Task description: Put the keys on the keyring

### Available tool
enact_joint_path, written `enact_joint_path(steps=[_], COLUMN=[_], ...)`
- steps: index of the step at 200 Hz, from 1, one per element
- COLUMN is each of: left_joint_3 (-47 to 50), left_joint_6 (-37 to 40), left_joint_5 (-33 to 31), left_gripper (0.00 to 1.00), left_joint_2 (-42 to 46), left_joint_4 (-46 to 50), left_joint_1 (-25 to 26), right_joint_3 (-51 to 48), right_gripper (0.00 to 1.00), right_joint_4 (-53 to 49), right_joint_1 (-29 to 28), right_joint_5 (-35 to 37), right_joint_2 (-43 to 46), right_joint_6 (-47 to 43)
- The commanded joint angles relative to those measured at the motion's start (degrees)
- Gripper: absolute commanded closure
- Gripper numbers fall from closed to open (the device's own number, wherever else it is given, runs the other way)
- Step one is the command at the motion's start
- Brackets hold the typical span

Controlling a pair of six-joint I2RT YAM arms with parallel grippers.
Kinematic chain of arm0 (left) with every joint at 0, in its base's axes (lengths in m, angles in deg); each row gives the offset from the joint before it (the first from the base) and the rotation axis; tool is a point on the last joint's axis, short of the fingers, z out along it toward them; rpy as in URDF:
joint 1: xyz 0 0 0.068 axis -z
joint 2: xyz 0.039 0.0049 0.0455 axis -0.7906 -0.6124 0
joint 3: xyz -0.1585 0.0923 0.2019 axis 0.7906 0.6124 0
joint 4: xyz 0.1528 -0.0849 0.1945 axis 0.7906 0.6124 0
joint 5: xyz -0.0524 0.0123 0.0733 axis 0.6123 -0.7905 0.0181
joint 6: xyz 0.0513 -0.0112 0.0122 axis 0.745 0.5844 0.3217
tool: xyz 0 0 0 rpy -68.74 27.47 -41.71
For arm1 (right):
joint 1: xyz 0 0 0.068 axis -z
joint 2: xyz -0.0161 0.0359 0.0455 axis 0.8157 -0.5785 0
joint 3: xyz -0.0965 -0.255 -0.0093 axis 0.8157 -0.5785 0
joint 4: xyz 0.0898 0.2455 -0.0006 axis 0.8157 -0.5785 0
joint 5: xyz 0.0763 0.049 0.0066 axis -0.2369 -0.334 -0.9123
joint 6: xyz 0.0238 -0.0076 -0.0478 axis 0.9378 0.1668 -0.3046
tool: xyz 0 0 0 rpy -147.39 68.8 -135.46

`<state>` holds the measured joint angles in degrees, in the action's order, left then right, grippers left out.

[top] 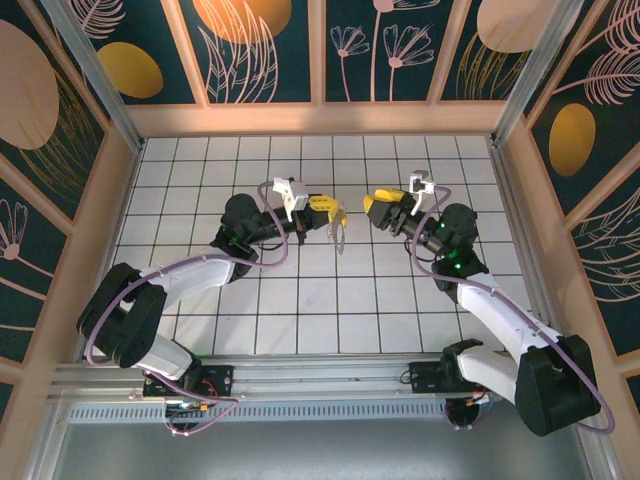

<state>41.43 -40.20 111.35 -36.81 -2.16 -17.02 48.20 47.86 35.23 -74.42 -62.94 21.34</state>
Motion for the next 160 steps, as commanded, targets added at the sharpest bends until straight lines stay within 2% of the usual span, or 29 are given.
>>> enact_joint_path(steps=[1, 51, 91, 122, 160], left_joint_3=[-2.65, -3.52, -3.9, -3.55, -4.25], left_joint_6=[-2.68, -8.6, -17.73, -25.78, -30.28], left_joint_5=[1.44, 3.09, 5.66, 6.08, 5.82], left_gripper=[1.0, 1.0, 1.0, 1.0, 1.0], left_joint_2=[-0.4, -1.66, -4.88, -8.3, -11.12], left_joint_4=[-5.36, -10.2, -17.74, -26.26, -30.73], left_joint_1=[0.24, -0.26, -1.9, -2.95, -3.14], right_joint_3=[0.72, 0.64, 0.67, 0.86, 0.77], right_gripper=[0.43, 0.41, 0.4, 0.34, 0.33], right_joint_4=[5.46, 13.48, 19.26, 23.45, 29.76], right_joint_1=[0.43, 1.4, 2.46, 2.74, 2.64], right_joint_5=[-2.47, -4.98, -6.94, -10.31, -14.33], right_joint_2=[-0.57, -3.22, -4.64, -6.19, -10.24], right_joint_6=[0.98, 3.94, 6.85, 8.69, 12.52])
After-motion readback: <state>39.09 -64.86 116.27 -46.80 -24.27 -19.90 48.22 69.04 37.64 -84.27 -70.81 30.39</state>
